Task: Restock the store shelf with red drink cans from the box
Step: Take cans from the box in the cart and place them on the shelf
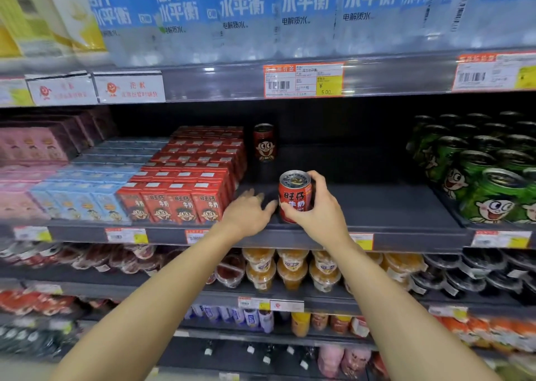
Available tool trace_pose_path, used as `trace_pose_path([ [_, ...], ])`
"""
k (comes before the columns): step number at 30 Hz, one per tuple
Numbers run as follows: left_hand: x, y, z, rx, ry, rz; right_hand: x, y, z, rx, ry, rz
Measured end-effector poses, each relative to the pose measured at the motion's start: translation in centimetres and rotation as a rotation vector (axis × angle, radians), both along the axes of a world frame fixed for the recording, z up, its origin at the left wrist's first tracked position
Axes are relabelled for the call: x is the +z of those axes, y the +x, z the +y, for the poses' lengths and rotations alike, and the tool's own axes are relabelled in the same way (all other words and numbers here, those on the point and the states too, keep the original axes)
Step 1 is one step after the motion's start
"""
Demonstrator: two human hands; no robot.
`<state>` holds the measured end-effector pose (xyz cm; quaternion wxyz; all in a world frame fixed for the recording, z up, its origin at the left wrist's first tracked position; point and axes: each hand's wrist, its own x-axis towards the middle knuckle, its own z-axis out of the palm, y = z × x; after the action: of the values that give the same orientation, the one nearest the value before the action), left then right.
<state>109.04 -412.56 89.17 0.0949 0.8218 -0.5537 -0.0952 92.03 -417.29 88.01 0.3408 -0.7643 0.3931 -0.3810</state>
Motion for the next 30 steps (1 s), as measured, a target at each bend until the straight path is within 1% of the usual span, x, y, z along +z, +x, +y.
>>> trace_pose_path([
  [3, -0.7, -0.8, 1.1, 0.050, -0.191, -0.040, 0.1, 0.1, 0.2, -0.015, -0.006, 0.019],
  [6, -0.8, -1.4, 1.5, 0.073, -0.255, -0.074, 0.1, 0.1, 0.2, -0.026, 0.008, 0.033],
  [10, -0.5, -1.4, 1.7, 0.070, -0.247, -0.017, 0.3, 0.2, -0.1, -0.017, 0.065, 0.023],
  [13, -0.5, -1.6, 1.8, 0.072, -0.253, -0.015, 0.0, 0.4, 0.2, -0.074, 0.005, 0.025],
  [15, -0.7, -1.5, 1.7, 0.077, -0.270, -0.015, -0.2, 0.7, 0.9, -0.126, -0.031, -0.006],
  [18, -0.9, -1.4, 1.7, 0.084, -0.269, -0.010, -0.4, 1.4, 1.6, -0.177, -0.039, -0.067],
  [20, -0.9, -1.4, 1.6, 0.087, -0.254, -0.009, -0.3, 1.8, 1.7, -0.198, -0.041, -0.066],
  [25, -1.1, -1.2, 1.3, 0.078, -0.241, -0.017, 0.7, 3.1, 0.1, -0.229, 0.037, -0.087],
  [30, -1.1, -1.1, 1.3, 0.075, -0.202, -0.009, 1.3, 4.8, -3.2, -0.253, 0.060, -0.069],
])
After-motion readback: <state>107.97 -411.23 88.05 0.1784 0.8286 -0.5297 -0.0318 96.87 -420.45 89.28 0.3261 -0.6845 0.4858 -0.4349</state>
